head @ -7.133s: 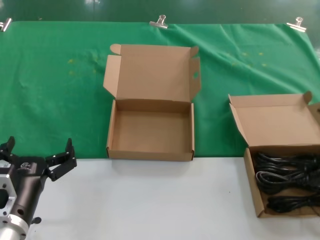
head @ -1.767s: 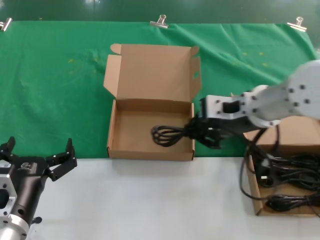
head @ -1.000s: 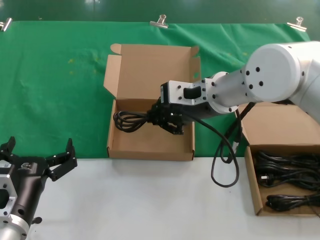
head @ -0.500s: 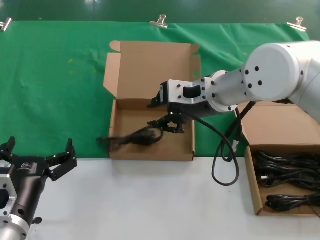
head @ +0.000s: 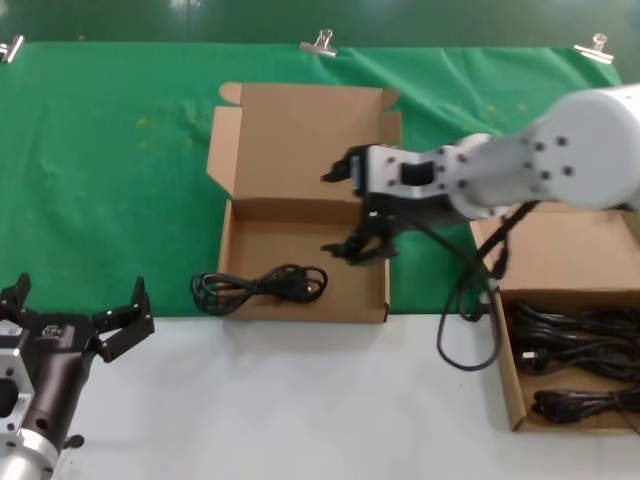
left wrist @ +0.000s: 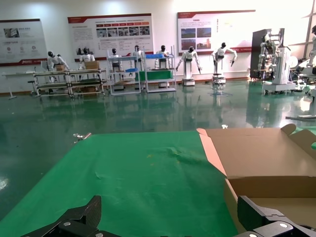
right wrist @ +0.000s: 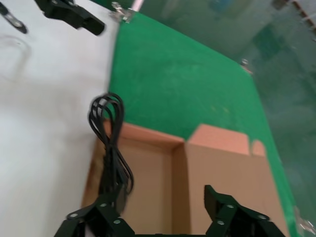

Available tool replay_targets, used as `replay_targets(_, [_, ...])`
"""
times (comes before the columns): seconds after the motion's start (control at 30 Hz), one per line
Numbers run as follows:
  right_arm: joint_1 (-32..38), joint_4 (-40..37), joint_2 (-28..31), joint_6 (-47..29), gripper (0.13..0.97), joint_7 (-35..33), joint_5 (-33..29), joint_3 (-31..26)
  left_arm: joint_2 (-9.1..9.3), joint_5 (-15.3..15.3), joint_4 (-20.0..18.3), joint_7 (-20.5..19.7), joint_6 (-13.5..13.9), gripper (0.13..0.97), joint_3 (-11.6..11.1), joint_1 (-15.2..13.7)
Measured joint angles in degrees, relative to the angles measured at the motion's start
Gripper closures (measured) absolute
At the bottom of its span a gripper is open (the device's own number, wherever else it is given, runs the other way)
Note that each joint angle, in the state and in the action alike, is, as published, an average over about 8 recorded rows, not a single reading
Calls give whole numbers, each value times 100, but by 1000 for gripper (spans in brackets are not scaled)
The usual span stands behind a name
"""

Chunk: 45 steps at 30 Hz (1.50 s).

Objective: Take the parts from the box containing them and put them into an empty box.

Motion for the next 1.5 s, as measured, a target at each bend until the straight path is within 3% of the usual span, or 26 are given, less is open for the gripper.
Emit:
replay_targets(0.4, [-309, 1245, 1338, 120, 379, 663, -176, 331, 0, 0, 0, 0, 0, 132, 0, 0])
replay_targets(0.6, [-466, 1555, 1709, 150, 268, 808, -222, 470, 0, 0, 0, 0, 0, 132, 0, 0])
replay_targets(0.97, [-1049, 1693, 1556, 456, 148, 638, -33, 948, 0, 0, 0, 2, 0, 132, 0, 0])
replay_targets(1.5, [-2592, 1996, 1040, 1284, 129, 129, 491, 2206, 0, -1, 0, 1, 0, 132, 0, 0])
